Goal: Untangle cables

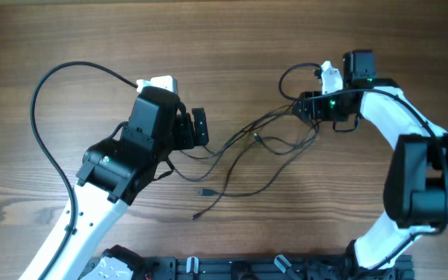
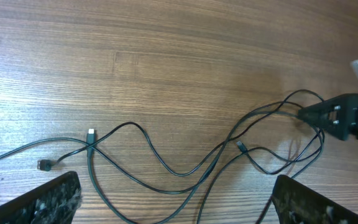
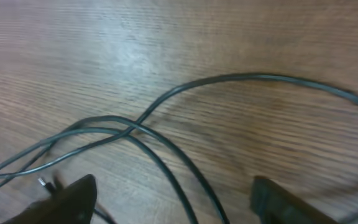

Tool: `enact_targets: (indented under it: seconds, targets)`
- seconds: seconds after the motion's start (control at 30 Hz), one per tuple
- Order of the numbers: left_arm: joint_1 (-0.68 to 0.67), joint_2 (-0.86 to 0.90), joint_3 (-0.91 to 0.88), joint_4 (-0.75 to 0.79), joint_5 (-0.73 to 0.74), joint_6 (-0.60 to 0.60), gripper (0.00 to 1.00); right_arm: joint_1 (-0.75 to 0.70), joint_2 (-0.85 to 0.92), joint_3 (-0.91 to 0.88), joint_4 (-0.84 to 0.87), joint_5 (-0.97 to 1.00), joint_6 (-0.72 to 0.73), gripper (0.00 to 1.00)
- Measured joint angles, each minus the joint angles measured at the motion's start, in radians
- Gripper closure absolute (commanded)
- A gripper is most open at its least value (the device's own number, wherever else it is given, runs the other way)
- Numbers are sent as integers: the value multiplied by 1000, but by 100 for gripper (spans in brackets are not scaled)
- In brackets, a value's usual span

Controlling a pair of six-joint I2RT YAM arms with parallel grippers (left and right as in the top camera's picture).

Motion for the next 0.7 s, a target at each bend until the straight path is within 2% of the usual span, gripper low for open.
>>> enact_targets:
  seconds: [0.1,0.13,0.27,0.33,0.57,0.7]
  targets:
    - [0,0,0,0,0,0,0,0,40,0,50,-68,3,33]
    - [0,0,0,0,0,0,0,0,48,0,68,-96,3,38]
    - [0,0,0,0,0,0,0,0,69,0,95,-158,20,61]
    - [0,0,0,0,0,0,0,0,70,0,99,-173,27,80]
    - [0,0,0,0,0,0,0,0,70,0,103,-184,30,83]
    - [0,0,0,0,0,0,0,0,70,0,106,-186,29,90]
